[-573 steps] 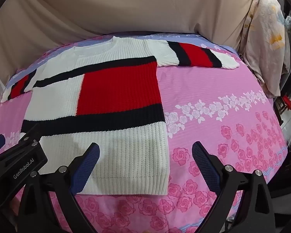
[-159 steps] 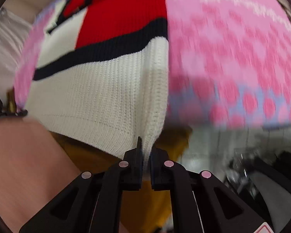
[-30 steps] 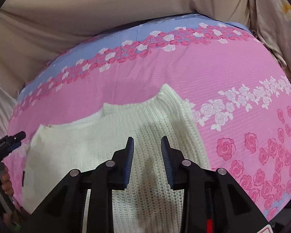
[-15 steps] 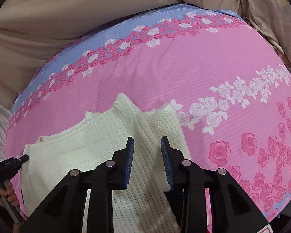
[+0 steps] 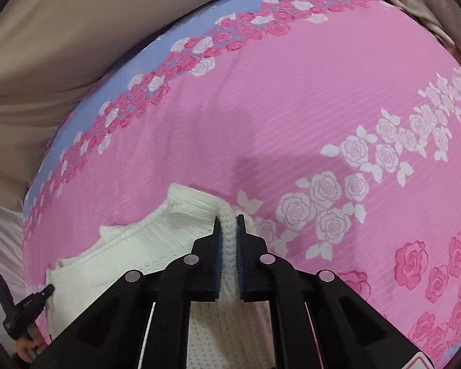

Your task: Fold small clothes

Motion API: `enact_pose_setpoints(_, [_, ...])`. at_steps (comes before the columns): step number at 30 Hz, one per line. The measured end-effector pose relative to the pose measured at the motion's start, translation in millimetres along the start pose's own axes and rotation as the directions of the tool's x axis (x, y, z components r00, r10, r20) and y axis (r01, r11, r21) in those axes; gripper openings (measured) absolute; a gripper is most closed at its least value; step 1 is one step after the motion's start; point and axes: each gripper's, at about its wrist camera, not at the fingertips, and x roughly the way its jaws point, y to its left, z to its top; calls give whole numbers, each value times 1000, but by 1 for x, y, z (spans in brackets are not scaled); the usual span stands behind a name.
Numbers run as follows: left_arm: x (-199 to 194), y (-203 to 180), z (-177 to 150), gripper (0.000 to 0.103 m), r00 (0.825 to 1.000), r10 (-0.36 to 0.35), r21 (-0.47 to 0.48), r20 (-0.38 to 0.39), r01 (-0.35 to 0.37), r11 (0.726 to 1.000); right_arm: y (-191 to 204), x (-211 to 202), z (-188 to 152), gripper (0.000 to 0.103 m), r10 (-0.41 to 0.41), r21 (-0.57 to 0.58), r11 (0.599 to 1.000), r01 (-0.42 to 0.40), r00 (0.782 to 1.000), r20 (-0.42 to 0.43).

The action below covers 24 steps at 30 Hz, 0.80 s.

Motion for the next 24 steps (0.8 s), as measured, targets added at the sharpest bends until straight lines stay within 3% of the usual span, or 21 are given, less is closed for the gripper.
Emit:
enact_pose_setpoints(4, [-29,1,-5,11,997,-63,33,38,62,998,16,-24,-1,11,-9,-11,1000,9,999,35])
enact_pose_setpoints(5, [-44,0,-10,11,996,-59,53,60,56,997,18,-36,-4,22,-32,-19,999,33,997,66])
enact_pose_setpoints(6, [-56,-1,-16,10,996,-60,66,71,55,996,18,-49,-9,23,-51,-34,998,55,994,93])
enact_pose_setpoints(8, [-74,-9,-29,9,994,-72,82,77,66,994,28,-72,-25,22,-9,-101,995,18,995,95])
enact_pose_setpoints(10, [-80,-26,-46,9,989,-141,106,51,135,985,56,-84,-52,20,60,-211,976,-51,998,34])
enact_pose_setpoints(12, [-65,-60,-69,10,978,-205,164,-47,210,964,94,-82,-85,19,142,-312,937,-157,987,-69])
enact_pose_setpoints(14, [-43,-82,-86,12,976,-183,208,-116,204,957,140,-67,-127,16,215,-404,870,-282,955,-204])
enact_pose_setpoints(16, [-21,-80,-94,12,981,-113,214,-158,145,966,180,-46,-163,10,206,-518,785,-340,932,-299])
enact_pose_setpoints(17, [-18,-71,-93,4,980,-123,192,-157,153,970,192,-35,-174,8,167,-574,748,-334,931,-324])
enact_pose_setpoints(18, [-19,-57,-90,3,978,-146,149,-149,169,974,194,-28,-177,8,126,-608,735,-299,942,-311])
enact_pose_setpoints(20, [-25,-27,-81,1,984,-133,79,-122,143,987,167,-20,-164,4,73,-585,780,-223,961,-268])
enact_pose_setpoints(22, [-32,-2,-77,0,989,-116,42,-97,120,992,106,-25,-133,0,88,-415,891,-183,967,-238])
enact_pose_setpoints(24, [-34,14,-80,1,984,-155,2,-85,156,988,45,-41,-112,0,81,-262,957,-128,980,-183])
